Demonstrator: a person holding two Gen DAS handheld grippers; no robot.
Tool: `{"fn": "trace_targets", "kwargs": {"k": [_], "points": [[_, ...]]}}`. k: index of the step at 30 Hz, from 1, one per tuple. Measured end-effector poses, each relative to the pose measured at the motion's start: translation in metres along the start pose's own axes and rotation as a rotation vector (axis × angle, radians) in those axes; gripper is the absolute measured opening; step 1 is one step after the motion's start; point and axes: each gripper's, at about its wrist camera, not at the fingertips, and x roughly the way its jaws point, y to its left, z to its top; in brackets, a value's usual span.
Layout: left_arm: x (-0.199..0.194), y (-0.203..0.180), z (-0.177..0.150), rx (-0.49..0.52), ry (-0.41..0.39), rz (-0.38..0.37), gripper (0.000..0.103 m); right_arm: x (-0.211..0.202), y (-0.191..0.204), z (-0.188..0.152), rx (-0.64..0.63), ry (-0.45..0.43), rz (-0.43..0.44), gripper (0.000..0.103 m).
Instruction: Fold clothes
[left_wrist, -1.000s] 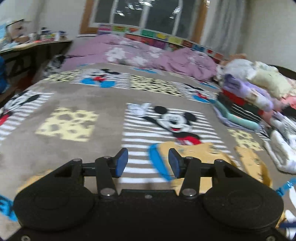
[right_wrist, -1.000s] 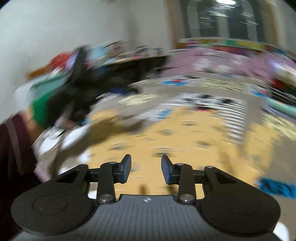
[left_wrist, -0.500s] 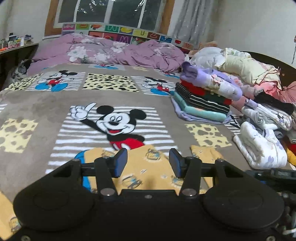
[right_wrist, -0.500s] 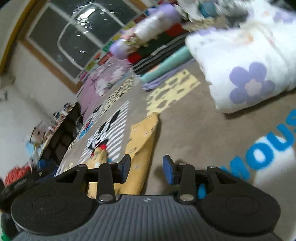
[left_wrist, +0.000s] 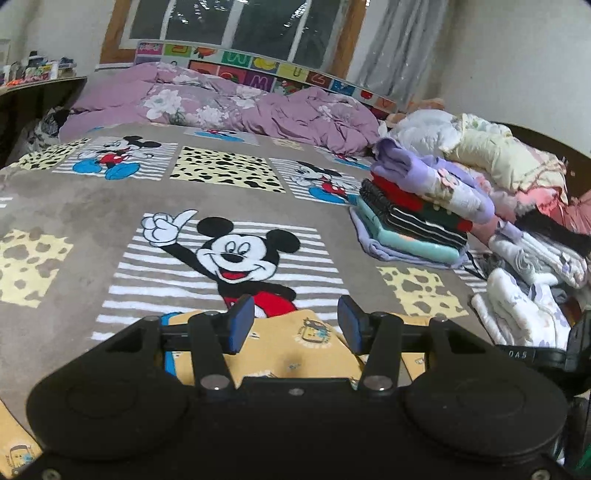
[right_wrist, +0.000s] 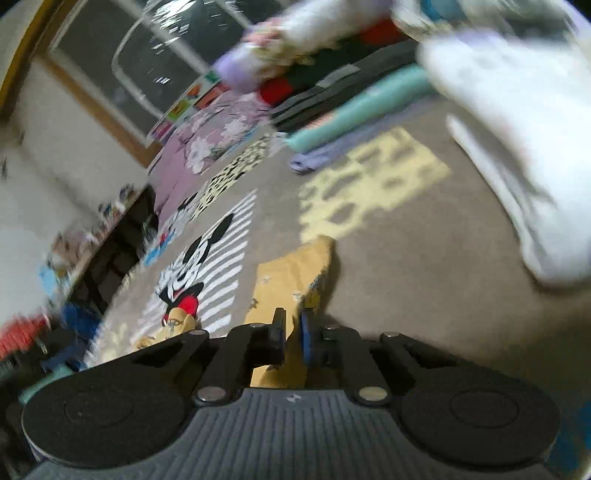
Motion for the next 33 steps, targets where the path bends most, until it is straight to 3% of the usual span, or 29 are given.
{"fn": "trace_targets", "kwargs": {"k": [5, 9, 11, 12, 16, 18, 20, 21, 22, 24, 28, 30, 33], "points": [[-0.002, 0.003, 0.003, -0.022, -0.018, -0.004, 0.049, 0.015, 0.051, 0.0, -0.235, 0.025, -0.006, 0.01], [-0.004, 0.003, 0.004, -0.019, -0.023, -0.006, 0.049, 0.024, 0.08, -0.007, -0.35, 0.08, 0.025, 0.015], [-0.005, 0.004, 0.004, -0.019, -0.025, -0.006, 0.049, 0.028, 0.09, -0.012, -0.384, 0.125, 0.054, 0.026], [-0.006, 0.004, 0.004, -0.019, -0.026, -0.006, 0.049, 0.028, 0.094, -0.015, -0.389, 0.142, 0.066, 0.037], [-0.007, 0.007, 0.005, -0.026, -0.029, -0.003, 0.049, 0.005, 0.1, -0.02, -0.385, 0.111, 0.114, 0.038], [-0.008, 0.007, 0.006, -0.026, -0.032, -0.004, 0.049, -0.027, 0.08, -0.016, -0.256, 0.03, 0.113, 0.039], [-0.009, 0.006, 0.006, -0.026, -0.034, -0.006, 0.049, -0.062, 0.051, -0.014, -0.082, -0.072, 0.09, 0.057], [-0.009, 0.005, 0.006, -0.025, -0.035, -0.007, 0.049, -0.08, 0.028, -0.017, 0.047, -0.13, 0.061, 0.077], [-0.01, 0.005, 0.006, -0.023, -0.035, -0.009, 0.049, -0.101, -0.002, -0.023, 0.208, -0.206, 0.035, 0.085], [-0.01, 0.002, 0.006, -0.015, -0.034, -0.013, 0.049, -0.133, -0.052, -0.033, 0.434, -0.323, -0.022, 0.085], [-0.01, -0.002, 0.004, -0.002, -0.029, -0.012, 0.049, -0.181, -0.114, -0.036, 0.645, -0.497, -0.18, 0.086], [-0.008, -0.003, 0.004, 0.002, -0.026, -0.01, 0.049, -0.188, -0.135, -0.032, 0.733, -0.514, -0.187, 0.088], [-0.006, -0.005, 0.003, 0.007, -0.021, -0.005, 0.049, -0.178, -0.156, -0.025, 0.814, -0.47, -0.164, 0.088]]}}
